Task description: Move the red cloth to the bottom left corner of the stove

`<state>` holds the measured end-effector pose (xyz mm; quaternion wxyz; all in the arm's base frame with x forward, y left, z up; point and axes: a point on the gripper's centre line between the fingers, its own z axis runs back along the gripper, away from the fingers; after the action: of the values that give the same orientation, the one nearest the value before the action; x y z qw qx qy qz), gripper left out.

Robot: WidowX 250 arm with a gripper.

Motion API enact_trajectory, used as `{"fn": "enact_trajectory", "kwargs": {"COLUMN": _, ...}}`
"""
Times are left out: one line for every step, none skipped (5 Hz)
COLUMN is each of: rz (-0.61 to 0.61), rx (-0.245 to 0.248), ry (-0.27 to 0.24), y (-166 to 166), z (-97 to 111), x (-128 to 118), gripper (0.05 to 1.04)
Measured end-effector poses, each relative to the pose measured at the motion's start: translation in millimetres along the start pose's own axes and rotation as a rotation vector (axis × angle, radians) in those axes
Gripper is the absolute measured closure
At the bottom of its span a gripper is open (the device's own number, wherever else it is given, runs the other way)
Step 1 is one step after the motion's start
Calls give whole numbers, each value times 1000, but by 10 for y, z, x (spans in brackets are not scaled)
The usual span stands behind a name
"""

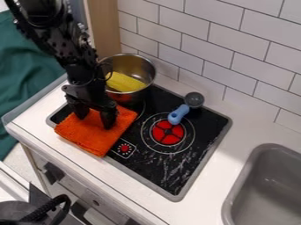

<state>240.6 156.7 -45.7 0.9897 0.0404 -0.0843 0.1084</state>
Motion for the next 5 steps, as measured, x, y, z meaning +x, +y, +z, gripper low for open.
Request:
{"fn": "enact_trajectory", "kwargs": {"rz": -27, "rx": 31, "ry": 22, "y": 107, "z": 5, "x": 116, "gripper": 84}}
{"fn": "enact_trajectory", "kwargs": {"rz": -60, "rx": 51, "ry": 26, "y": 171, "z": 28, "x": 196, "gripper": 84}}
{"fn": "enact_trajectory", "kwargs": {"rz": -63, "rx": 57, "ry": 35, "y": 194, "z": 31, "x": 181, "gripper": 85}}
{"fn": "enact_trajectory", "kwargs": {"rz": -46, "rx": 58, "ry": 34, "y": 232, "z": 54, "x": 135, "gripper": 85}}
{"fn": "enact_trajectory", "kwargs": {"rz": -55, "rx": 72, "ry": -39, "y": 272, "z": 260, "x": 228, "gripper": 84}}
